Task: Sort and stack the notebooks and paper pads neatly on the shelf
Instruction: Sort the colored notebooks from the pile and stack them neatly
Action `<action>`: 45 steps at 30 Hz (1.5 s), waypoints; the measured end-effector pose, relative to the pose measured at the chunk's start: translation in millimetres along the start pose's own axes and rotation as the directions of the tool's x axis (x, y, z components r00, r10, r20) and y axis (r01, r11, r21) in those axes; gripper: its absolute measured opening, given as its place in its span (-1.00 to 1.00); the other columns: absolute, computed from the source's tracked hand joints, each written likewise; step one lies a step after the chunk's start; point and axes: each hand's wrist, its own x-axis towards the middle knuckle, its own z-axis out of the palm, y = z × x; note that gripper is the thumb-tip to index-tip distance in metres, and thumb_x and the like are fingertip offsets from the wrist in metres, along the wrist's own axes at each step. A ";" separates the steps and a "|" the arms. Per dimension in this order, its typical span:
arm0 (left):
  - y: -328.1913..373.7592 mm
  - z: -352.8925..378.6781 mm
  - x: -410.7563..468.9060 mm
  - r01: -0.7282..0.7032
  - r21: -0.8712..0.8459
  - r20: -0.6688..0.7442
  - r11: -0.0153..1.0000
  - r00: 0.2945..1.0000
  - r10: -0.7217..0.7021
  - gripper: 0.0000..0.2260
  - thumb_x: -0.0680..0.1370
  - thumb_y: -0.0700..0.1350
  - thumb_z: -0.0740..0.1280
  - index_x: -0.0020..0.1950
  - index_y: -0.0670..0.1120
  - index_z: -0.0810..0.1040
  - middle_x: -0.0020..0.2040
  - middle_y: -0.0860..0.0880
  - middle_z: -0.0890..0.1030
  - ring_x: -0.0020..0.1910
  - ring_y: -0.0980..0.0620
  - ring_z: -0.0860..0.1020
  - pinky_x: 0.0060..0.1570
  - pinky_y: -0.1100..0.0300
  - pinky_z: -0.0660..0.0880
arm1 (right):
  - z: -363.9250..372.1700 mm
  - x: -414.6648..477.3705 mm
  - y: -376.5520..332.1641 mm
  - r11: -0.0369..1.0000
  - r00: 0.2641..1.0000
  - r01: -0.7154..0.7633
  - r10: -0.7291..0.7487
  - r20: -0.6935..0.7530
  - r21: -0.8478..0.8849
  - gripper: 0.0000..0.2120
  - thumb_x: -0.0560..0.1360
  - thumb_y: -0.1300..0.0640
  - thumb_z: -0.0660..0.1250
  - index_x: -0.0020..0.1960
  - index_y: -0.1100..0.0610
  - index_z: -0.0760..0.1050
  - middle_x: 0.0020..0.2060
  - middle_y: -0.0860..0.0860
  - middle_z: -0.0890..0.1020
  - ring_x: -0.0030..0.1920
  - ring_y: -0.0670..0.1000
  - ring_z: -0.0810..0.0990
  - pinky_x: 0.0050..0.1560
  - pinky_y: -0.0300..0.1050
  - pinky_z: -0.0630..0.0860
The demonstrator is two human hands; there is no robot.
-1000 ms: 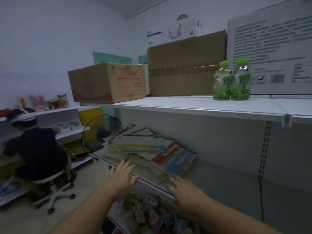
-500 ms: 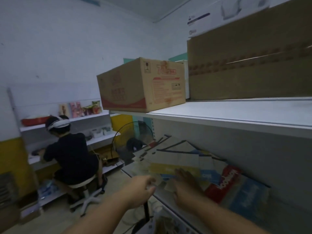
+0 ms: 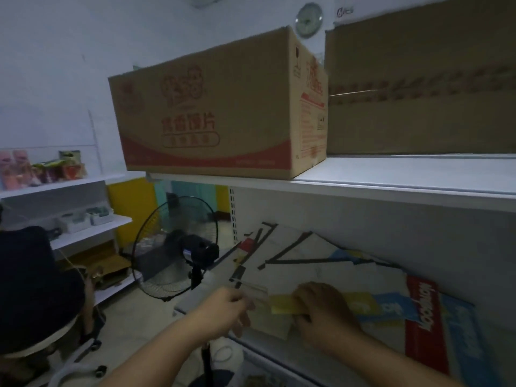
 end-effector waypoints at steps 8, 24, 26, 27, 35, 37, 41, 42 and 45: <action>-6.7 -35.4 32.2 0.232 -0.678 0.354 0.697 0.935 0.033 -0.46 0.58 0.21 0.04 0.17 -0.20 0.53 0.04 -0.23 0.66 -0.07 -0.16 0.66 -0.14 0.09 0.58 | -2.4 -17.1 3.7 0.917 0.809 -0.012 0.243 -0.535 0.399 -0.65 0.37 0.16 0.24 0.07 -0.07 0.65 0.10 -0.19 0.60 0.25 0.01 0.48 0.43 0.06 0.20; -31.6 -62.6 45.5 0.085 -0.676 0.141 0.732 0.990 0.014 -0.77 0.50 -0.30 0.28 0.15 -0.19 0.52 -0.14 -0.24 0.67 -0.11 -0.25 0.61 -0.17 -0.01 0.53 | 11.0 3.6 -13.9 0.807 0.796 -0.585 0.590 0.136 -0.077 -0.31 0.52 -0.33 0.04 0.52 0.01 0.04 0.53 0.02 0.02 0.52 0.11 -0.05 0.51 0.14 -0.10; -33.9 -67.8 47.0 0.080 -0.654 0.130 0.752 0.992 0.008 -0.78 0.50 -0.30 0.28 0.14 -0.19 0.52 -0.17 -0.25 0.66 -0.13 -0.26 0.60 -0.17 -0.01 0.52 | 5.7 -4.7 -21.5 0.855 0.856 -0.517 0.517 0.001 0.034 -0.58 0.61 -0.09 0.06 0.38 0.09 0.30 0.35 0.05 0.36 0.36 0.07 0.31 0.43 0.04 0.19; -33.8 -70.0 46.4 0.096 -0.643 0.138 0.760 0.990 -0.008 -0.81 0.50 -0.29 0.28 0.11 -0.20 0.52 -0.22 -0.25 0.65 -0.16 -0.25 0.59 -0.20 0.00 0.51 | 4.7 -8.0 -24.6 0.884 0.875 -0.459 0.467 -0.128 0.088 -0.70 0.62 0.02 0.07 0.24 0.14 0.41 0.18 0.07 0.49 0.18 0.05 0.44 0.27 -0.04 0.36; -35.7 -77.8 54.0 0.158 -0.714 0.220 0.682 0.976 0.005 -0.60 0.51 0.10 0.30 0.20 -0.13 0.57 0.05 -0.26 0.65 0.01 -0.29 0.61 -0.01 -0.09 0.53 | 9.9 -4.5 -54.5 0.974 0.818 0.178 -0.225 -0.529 -0.138 -0.73 0.49 0.17 0.21 0.10 0.10 0.62 0.08 -0.01 0.66 0.09 0.01 0.63 0.09 -0.09 0.56; -36.5 -71.5 51.2 0.157 -0.699 0.229 0.698 0.973 0.011 -0.65 0.54 0.02 0.27 0.21 -0.17 0.53 -0.07 -0.28 0.66 -0.13 -0.28 0.62 -0.12 -0.05 0.54 | 14.4 2.0 -70.9 0.937 0.873 0.322 -0.350 -0.339 -0.139 -0.74 0.52 0.12 0.22 0.14 0.05 0.59 0.16 -0.07 0.62 0.17 0.01 0.58 0.13 -0.04 0.55; -49.7 -74.9 45.7 0.085 -0.717 0.095 0.691 0.995 -0.025 -0.77 0.54 -0.18 0.22 0.16 -0.19 0.53 -0.17 -0.30 0.63 -0.20 -0.26 0.57 -0.19 -0.01 0.49 | 6.9 6.8 -77.1 0.960 0.951 0.263 -0.241 -0.193 0.097 -0.55 0.59 -0.07 0.13 0.47 -0.09 0.22 0.47 -0.21 0.14 0.47 -0.21 0.04 0.47 -0.29 -0.07; -52.8 -78.8 43.3 0.075 -0.727 0.064 0.683 0.997 -0.041 -0.79 0.55 -0.18 0.22 0.12 -0.19 0.55 -0.20 -0.28 0.64 -0.21 -0.25 0.56 -0.20 0.00 0.48 | 6.4 9.6 -72.8 0.966 0.965 0.163 -0.115 -0.234 0.199 -0.49 0.58 -0.09 0.12 0.50 -0.08 0.13 0.46 -0.24 0.06 0.46 -0.25 -0.04 0.47 -0.31 -0.13; -58.3 -87.9 33.8 0.088 -0.749 0.025 0.656 0.994 -0.105 -0.81 0.58 -0.12 0.19 0.01 -0.20 0.54 -0.37 -0.24 0.64 -0.24 -0.24 0.54 -0.26 0.02 0.45 | 13.5 25.8 -44.7 0.954 0.951 -0.266 0.283 -0.123 0.137 -0.39 0.59 -0.12 0.10 0.55 0.00 -0.05 0.52 -0.11 -0.05 0.53 -0.06 -0.11 0.52 -0.06 -0.10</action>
